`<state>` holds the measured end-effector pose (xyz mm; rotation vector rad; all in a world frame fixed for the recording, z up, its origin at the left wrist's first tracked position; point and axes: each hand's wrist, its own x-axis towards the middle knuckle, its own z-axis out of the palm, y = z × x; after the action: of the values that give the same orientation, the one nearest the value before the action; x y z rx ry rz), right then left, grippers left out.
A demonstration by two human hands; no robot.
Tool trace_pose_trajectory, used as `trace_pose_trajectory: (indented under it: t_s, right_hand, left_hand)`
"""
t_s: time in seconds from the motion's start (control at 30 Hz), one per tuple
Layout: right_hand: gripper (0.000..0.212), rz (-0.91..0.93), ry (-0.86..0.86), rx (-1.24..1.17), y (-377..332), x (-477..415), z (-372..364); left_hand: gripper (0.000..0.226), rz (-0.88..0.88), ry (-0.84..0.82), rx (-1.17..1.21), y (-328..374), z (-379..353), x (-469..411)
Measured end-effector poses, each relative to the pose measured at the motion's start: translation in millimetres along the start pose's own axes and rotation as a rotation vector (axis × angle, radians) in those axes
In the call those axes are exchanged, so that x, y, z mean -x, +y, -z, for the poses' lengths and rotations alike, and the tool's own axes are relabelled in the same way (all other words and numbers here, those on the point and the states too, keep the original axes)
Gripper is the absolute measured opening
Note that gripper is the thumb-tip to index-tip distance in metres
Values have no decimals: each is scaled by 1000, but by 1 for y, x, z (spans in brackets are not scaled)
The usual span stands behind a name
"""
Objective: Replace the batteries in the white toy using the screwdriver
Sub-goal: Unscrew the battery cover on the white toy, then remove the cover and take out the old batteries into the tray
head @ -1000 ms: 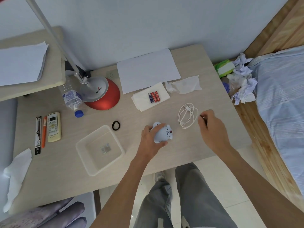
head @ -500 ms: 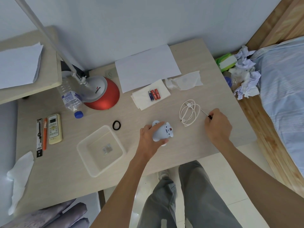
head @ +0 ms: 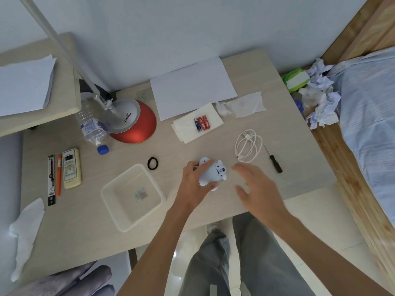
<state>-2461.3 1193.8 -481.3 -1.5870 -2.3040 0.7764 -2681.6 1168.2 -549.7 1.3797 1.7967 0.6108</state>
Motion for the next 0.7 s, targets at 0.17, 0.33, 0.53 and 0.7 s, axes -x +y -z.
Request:
trace_pose_trajectory:
  t_s: [0.17, 0.33, 0.53, 0.7]
  right_hand:
    - [87, 133, -167, 167, 1, -31, -43]
    - [90, 129, -168, 103, 11, -55, -58]
    - [68, 97, -268, -123, 20, -77, -62]
    - [68, 36, -317, -343, 22, -83, -57]
  left_hand:
    - [73, -35, -29, -83, -2, 13, 5]
    - [83, -144, -52, -265, -7, 35, 17]
    - [81, -306, -90, -511, 6, 64, 5]
    - [78, -495, -226, -617, 22, 75, -15]
